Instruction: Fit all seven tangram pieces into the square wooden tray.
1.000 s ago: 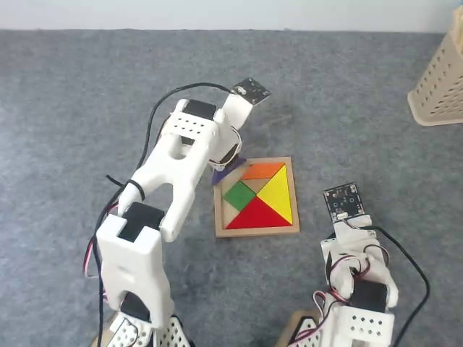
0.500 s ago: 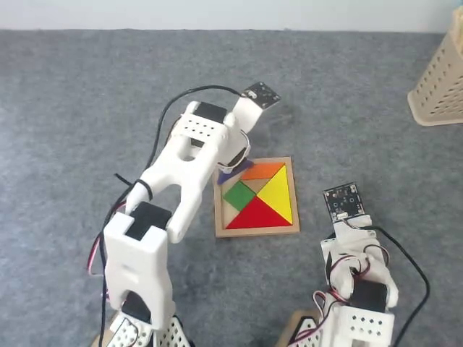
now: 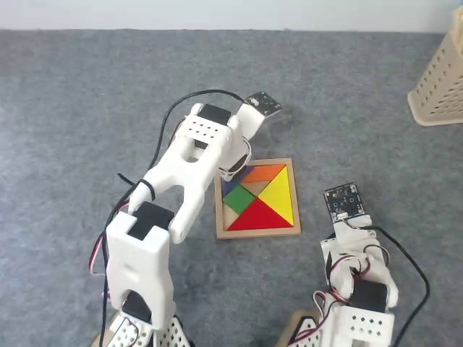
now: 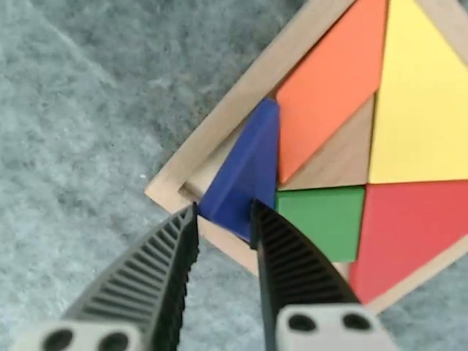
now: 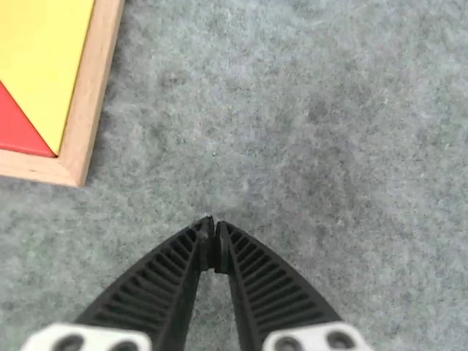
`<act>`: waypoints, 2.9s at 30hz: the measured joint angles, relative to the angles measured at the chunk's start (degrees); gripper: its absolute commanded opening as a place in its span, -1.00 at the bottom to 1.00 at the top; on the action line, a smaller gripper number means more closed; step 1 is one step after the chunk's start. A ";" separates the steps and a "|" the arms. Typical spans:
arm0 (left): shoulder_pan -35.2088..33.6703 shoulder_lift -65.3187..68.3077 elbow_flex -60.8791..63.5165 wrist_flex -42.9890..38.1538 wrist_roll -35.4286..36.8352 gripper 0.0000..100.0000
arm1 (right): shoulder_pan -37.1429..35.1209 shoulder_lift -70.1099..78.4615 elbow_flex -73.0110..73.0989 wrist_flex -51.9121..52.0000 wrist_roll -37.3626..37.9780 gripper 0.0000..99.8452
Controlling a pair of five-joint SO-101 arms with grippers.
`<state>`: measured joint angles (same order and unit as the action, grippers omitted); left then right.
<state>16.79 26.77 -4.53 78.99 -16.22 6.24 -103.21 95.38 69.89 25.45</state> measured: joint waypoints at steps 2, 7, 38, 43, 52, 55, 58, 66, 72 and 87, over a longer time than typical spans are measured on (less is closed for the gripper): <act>-0.26 0.00 -1.05 0.62 0.00 -0.77 | 0.00 0.00 0.00 0.00 0.00 -0.98; -0.97 0.09 -4.48 3.78 0.00 -0.75 | 0.00 0.00 0.00 0.00 0.00 -0.98; -45.54 -53.27 46.77 0.00 -5.19 -0.57 | 0.00 0.00 0.00 0.00 0.00 -0.98; -53.01 -53.19 50.73 -3.52 -10.73 -0.57 | 0.00 0.00 0.00 0.00 0.00 -0.98; -54.33 -38.33 53.36 -12.48 -11.60 -0.57 | 0.00 0.00 0.00 0.00 0.00 -0.98; -52.92 -33.93 51.34 -12.22 -11.87 -0.62 | 0.00 0.00 0.00 0.00 0.00 -0.98; -50.11 -30.77 49.32 -11.78 -11.34 -0.71 | 0.00 0.00 0.00 0.00 0.00 -0.98; -37.01 -30.15 48.35 -12.22 -7.12 -0.95 | 0.00 0.00 0.00 0.00 0.00 -0.98; -26.29 -28.04 46.51 -14.59 -3.16 -0.98 | 0.00 0.00 0.00 0.00 0.00 -0.98; -28.31 -25.85 35.08 -10.02 8.62 -0.75 | 0.00 0.00 0.00 0.00 0.00 -0.98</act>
<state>-11.52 0.92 30.55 68.97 -7.60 6.24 -103.21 95.38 69.89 25.45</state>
